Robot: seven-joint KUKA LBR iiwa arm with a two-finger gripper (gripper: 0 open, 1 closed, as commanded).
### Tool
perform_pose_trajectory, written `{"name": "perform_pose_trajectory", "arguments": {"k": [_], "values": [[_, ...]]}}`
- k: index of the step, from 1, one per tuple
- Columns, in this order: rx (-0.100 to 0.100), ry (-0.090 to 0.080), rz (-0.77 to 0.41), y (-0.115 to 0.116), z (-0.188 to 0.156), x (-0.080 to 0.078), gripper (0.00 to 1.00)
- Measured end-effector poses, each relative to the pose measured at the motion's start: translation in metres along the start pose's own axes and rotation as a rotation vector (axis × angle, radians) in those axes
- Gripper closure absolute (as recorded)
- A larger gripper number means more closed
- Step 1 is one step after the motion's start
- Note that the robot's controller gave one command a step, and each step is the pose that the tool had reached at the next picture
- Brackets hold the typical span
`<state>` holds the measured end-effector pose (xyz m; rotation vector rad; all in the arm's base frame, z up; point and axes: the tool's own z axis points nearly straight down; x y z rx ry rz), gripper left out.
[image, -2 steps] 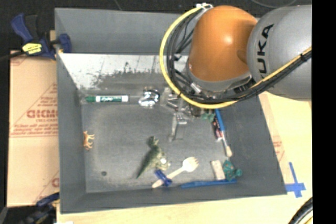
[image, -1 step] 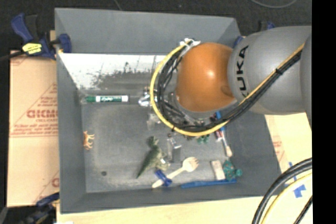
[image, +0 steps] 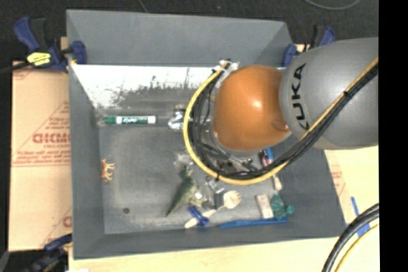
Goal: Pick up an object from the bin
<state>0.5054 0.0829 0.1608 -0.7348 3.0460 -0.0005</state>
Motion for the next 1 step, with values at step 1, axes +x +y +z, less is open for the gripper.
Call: {"name": "perform_pose_trajectory", "arguments": {"k": [1], "values": [[0.000,0.006,-0.052,-0.0550,0.0261,0.0614,0.00]]}}
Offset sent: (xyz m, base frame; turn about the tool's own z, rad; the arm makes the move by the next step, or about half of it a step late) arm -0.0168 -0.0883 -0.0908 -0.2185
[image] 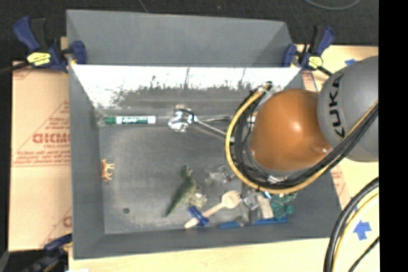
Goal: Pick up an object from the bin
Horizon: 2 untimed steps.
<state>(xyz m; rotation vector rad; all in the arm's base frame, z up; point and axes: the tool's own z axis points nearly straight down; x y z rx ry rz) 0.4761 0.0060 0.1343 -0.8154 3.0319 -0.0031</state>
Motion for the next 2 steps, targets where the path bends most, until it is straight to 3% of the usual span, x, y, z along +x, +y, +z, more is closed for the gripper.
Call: {"name": "perform_pose_trajectory", "arguments": {"k": [1,2], "values": [[0.003,-0.013,-0.162,-0.0174,0.0648,-0.0051,0.00],[0.005,-0.011,-0.270,-0.0150,0.0628,-0.0058,1.00]]}}
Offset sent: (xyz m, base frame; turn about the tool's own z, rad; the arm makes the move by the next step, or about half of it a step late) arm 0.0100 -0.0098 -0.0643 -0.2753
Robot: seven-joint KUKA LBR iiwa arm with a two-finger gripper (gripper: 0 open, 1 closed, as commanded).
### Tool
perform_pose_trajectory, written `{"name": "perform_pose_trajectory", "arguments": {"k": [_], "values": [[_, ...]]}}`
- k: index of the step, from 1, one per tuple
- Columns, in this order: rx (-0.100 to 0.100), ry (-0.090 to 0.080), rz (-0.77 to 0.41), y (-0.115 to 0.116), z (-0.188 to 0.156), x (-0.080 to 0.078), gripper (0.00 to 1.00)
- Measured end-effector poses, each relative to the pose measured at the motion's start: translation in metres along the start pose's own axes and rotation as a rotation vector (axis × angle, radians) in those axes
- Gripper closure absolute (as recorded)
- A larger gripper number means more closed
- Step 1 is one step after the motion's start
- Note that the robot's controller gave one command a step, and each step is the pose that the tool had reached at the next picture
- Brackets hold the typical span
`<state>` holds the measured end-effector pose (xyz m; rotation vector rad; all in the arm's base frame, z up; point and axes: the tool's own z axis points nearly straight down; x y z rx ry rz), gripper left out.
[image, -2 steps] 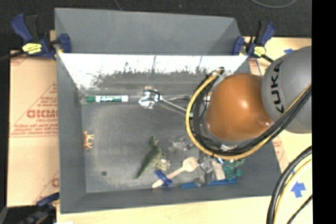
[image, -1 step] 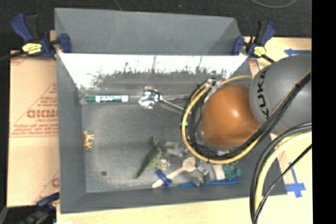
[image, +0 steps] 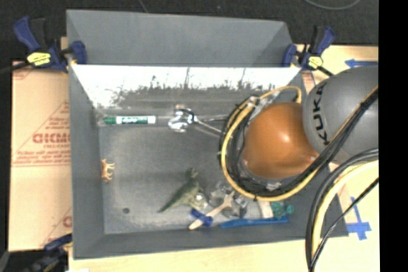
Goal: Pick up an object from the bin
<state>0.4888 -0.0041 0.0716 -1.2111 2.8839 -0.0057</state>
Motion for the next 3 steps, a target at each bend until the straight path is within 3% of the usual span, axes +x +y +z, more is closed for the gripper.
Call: {"name": "perform_pose_trajectory", "arguments": {"k": [1,3], "values": [[0.000,0.000,0.001,0.000,0.000,0.000,1.00],[0.000,-0.001,0.005,0.000,-0.034,0.000,1.00]]}}
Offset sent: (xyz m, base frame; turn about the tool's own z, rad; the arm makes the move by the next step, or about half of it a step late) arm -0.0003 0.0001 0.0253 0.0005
